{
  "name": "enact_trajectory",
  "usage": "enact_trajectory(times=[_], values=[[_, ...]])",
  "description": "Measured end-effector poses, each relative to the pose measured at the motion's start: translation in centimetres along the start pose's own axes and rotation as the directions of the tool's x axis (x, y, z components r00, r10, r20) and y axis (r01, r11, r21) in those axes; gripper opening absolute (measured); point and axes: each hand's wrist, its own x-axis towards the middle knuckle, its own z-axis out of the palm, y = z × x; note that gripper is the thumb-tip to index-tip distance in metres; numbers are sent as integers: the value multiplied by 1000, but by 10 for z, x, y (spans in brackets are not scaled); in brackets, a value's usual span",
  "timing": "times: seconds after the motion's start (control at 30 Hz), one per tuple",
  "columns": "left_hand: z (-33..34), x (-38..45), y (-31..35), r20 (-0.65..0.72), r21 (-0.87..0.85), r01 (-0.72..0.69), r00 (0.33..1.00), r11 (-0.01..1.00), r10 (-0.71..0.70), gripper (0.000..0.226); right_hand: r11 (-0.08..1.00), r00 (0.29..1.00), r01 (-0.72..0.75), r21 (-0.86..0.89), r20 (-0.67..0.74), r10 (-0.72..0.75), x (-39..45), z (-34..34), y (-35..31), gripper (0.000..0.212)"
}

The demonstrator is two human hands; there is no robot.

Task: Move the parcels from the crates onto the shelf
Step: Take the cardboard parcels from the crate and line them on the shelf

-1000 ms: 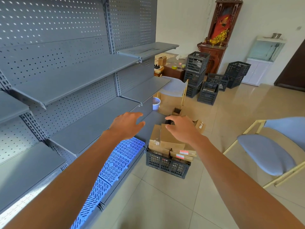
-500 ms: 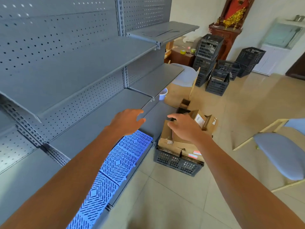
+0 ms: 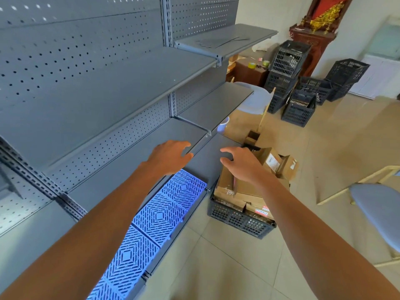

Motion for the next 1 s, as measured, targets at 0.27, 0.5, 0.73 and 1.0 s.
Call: enact_trajectory(times=[0.27,0.5,0.73,1.0], values=[[7,0,9,-29,8,85,996,996,-85,52,998,996,66,8,53,-67,12,-7,12,43],[19,15,-7,9,-5,64,998,998,-64,53,999,995,32,22,91,-33,26,16,11,41],[22,41,-41,69,-49,9,998,999,-5,53,999,996,-52,15,68,51,46,39,0,41],[29,62,-60,95,-92,-31,995,995,40,53,995,994,-99,18,58,97,55,56,-5,41]])
